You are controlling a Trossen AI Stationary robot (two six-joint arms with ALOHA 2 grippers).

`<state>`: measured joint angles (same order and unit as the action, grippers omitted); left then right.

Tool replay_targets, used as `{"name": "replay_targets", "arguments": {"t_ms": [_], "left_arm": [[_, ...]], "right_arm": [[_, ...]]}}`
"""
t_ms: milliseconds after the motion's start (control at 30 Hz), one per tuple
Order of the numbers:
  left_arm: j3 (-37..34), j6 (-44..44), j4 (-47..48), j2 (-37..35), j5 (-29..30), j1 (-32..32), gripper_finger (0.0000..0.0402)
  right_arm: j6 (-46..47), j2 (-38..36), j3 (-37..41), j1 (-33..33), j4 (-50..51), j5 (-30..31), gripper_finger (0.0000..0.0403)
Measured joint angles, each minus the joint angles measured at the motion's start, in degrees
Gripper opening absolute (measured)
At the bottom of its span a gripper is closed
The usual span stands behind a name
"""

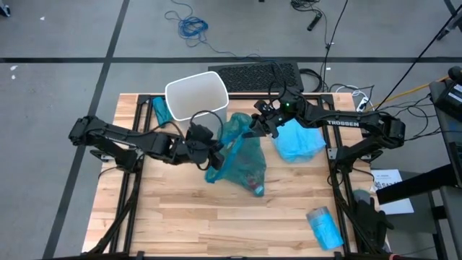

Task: Place trash/remove bag and relplace
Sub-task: Close the blue trash bag

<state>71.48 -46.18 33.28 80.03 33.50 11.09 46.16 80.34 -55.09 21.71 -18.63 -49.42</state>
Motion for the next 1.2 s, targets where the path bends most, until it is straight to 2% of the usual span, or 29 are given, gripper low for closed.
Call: {"name": "replay_targets", "arguments": {"t_ms": [100,200,267,433,533,667,833,933,1067,1200], "left_arm": [[0.12,2.75,-2.58,-0.11,-1.10,-1.11,0.0020],[2.33,5.36,-2.24,-0.30,-1.95,-1.55,0.0005],[4.83,7.99,-2.38,-0.40,-2.06,-1.64,0.0003],[11.66,16.29,-2.37,-0.45,-2.19,-1.70,0.0001],[14.93,19.36,-0.86,-0.48,-2.20,-1.70,0.0001],[17.11,21.50,1.32,-0.48,-2.25,-1.70,0.0001],[17.38,21.58,3.13,-0.48,-2.25,-2.07,0.0001],[17.38,21.74,3.23,-0.48,-2.25,-2.28,0.0000],[17.38,22.54,3.24,-0.48,-2.25,-2.49,0.0000],[17.38,22.60,3.23,-0.48,-2.37,-2.45,0.0000]], "right_arm": [[0.05,0.00,0.00,0.00,0.02,-0.06,0.0000],[0.87,0.00,0.00,-0.11,-0.25,-0.93,0.0000],[2.02,0.02,0.02,-0.21,-2.12,-2.55,0.0000],[7.73,-0.02,0.00,-0.92,-13.95,-5.97,0.0000],[8.88,0.01,0.02,-0.83,-13.66,-4.68,0.0000],[9.26,0.07,0.02,-1.30,-17.22,-5.04,0.0000],[16.00,-0.13,-0.03,-1.53,-30.97,-5.05,0.0000],[17.36,-0.17,0.01,-0.86,-26.83,-3.45,0.0000],[16.74,-0.33,-0.02,-1.99,-31.14,-4.57,0.0000],[17.12,-0.07,-0.02,-2.00,-23.69,-3.15,0.0000]]}}
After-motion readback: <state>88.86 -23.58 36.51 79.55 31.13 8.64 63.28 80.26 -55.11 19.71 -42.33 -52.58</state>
